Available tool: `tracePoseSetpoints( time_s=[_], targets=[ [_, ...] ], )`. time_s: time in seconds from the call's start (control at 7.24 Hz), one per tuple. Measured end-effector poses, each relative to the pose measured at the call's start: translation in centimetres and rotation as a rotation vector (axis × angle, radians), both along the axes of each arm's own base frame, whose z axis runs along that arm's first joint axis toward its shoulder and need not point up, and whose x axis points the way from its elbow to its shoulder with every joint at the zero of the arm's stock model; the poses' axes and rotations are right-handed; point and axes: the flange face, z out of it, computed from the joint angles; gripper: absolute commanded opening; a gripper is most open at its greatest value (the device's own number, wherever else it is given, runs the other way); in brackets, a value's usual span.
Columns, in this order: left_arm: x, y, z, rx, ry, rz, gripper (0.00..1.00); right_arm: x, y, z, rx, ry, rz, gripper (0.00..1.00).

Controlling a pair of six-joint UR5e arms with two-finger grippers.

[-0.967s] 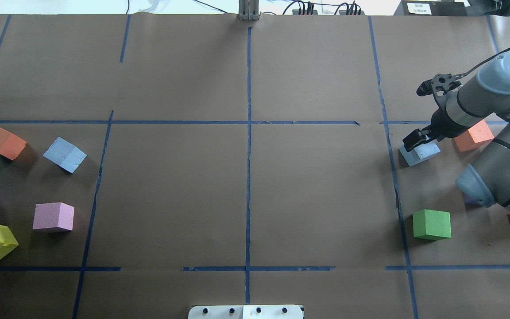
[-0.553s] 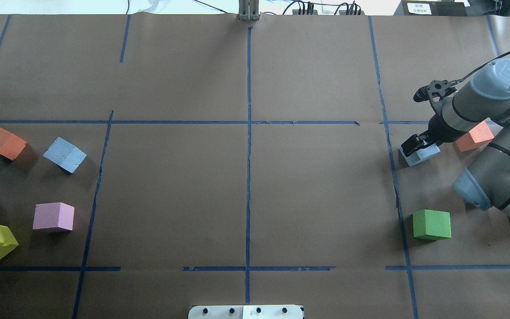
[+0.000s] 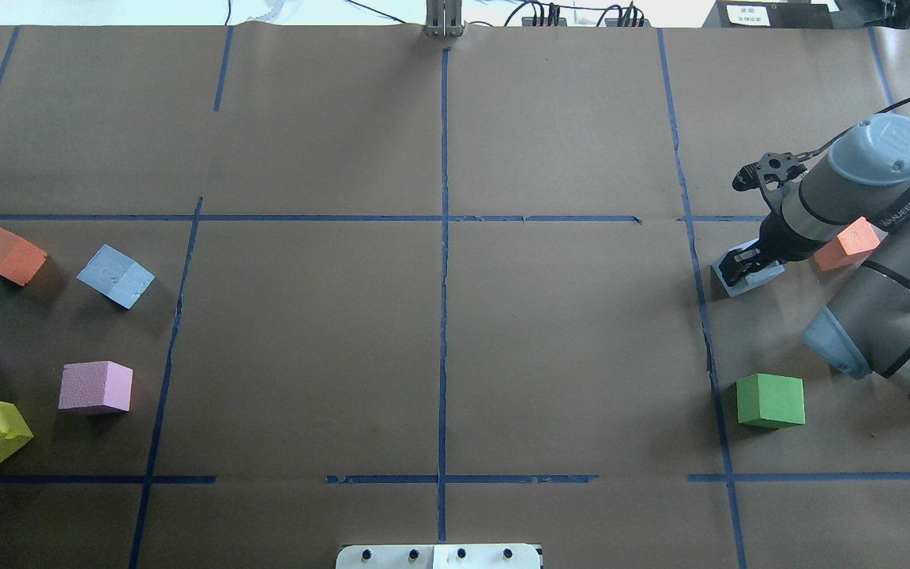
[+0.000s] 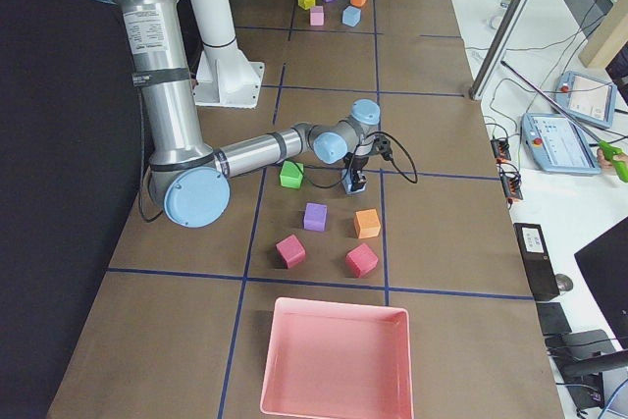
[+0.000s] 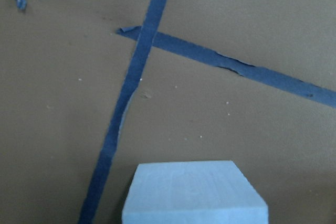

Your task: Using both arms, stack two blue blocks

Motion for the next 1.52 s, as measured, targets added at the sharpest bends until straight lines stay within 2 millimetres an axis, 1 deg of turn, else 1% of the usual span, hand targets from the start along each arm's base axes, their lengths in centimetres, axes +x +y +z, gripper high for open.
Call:
tracePoseSetpoints(
  time_s=[0.14, 0.28, 0.41, 0.69, 0.83, 0.97, 1.11, 1.52],
  targets=[
    [0.0, 0.1, -0.3, 0.005, 0.005, 0.001, 1.0, -0.4, -0.3, -1.7, 0.006, -0.018, 0.011, 0.0],
    [0.1, 0.3, -0.5, 0.01, 0.015, 0.003, 1.0, -2.2, -1.1, -5.0, -0.005, -0.043, 0.04, 0.0],
    [0.1, 0.4, -0.7, 0.012, 0.022, 0.005, 1.0, -5.4, -1.6, -9.6, -0.039, -0.07, 0.077, 0.0],
    [0.2, 0.4, -1.1, 0.024, 0.028, 0.006, 1.0, -13.3, -1.2, -20.4, -0.13, -0.137, 0.19, 0.0],
    [0.2, 0.3, -1.1, 0.04, 0.03, 0.006, 1.0, -17.2, -1.3, -25.5, -0.183, -0.165, 0.264, 0.0],
    [0.2, 0.2, -1.0, 0.049, 0.03, 0.006, 1.0, -20.4, -1.4, -28.9, -0.223, -0.173, 0.315, 0.0],
    [0.2, 0.2, -0.9, 0.051, 0.031, 0.006, 1.0, -22.9, -1.5, -30.5, -0.25, -0.164, 0.347, 0.0],
    [0.2, 0.3, -0.7, 0.049, 0.032, 0.006, 1.0, -28.2, -1.7, -32.5, -0.28, -0.119, 0.383, 0.01]
  ],
)
